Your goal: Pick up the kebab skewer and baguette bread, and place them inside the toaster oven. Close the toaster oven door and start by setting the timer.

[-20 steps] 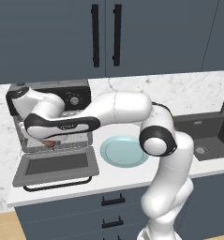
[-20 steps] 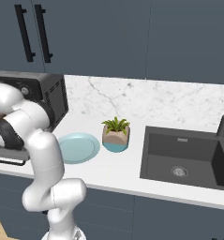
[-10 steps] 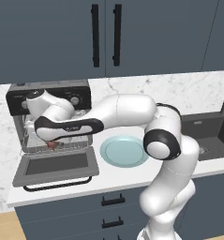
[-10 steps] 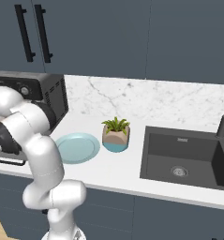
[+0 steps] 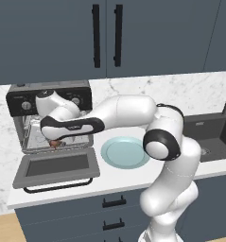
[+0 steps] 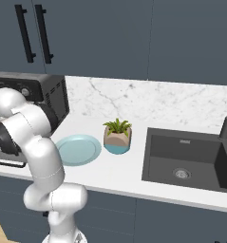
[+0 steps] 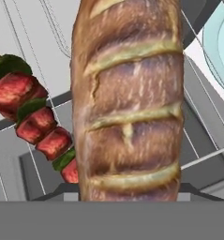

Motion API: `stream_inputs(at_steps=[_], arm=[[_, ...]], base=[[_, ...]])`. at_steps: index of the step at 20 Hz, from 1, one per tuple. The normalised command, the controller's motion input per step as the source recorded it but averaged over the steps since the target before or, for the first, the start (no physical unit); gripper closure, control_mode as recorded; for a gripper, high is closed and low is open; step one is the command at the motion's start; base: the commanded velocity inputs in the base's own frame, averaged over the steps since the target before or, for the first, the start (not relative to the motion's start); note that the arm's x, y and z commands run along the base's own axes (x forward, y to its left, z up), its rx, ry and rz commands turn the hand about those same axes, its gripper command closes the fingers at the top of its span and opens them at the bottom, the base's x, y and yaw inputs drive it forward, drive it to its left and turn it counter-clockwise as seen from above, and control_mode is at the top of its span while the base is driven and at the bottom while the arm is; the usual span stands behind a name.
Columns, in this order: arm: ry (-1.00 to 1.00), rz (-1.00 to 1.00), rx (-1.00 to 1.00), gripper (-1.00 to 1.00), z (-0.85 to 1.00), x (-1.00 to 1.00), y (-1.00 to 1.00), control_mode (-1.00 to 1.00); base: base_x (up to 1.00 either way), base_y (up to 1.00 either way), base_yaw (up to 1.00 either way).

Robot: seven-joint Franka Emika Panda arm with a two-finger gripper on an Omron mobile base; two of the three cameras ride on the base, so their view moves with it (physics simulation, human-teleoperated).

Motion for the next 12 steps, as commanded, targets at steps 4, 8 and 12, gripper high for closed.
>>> stream_inputs(at_steps=[4, 8, 12], arm=[[0.02, 0.01, 0.00, 1.00, -0.40, -0.06, 0.00, -1.00], [0.01, 0.01, 0.00, -1.00, -0.27, -0.03, -0.03, -1.00], [0.00, 0.01, 0.00, -1.00, -0.01, -0.03, -0.20, -1.00]], base=[[0.00, 0.00, 0.00], [0.00, 0.00, 0.00], [0.00, 0.00, 0.00]])
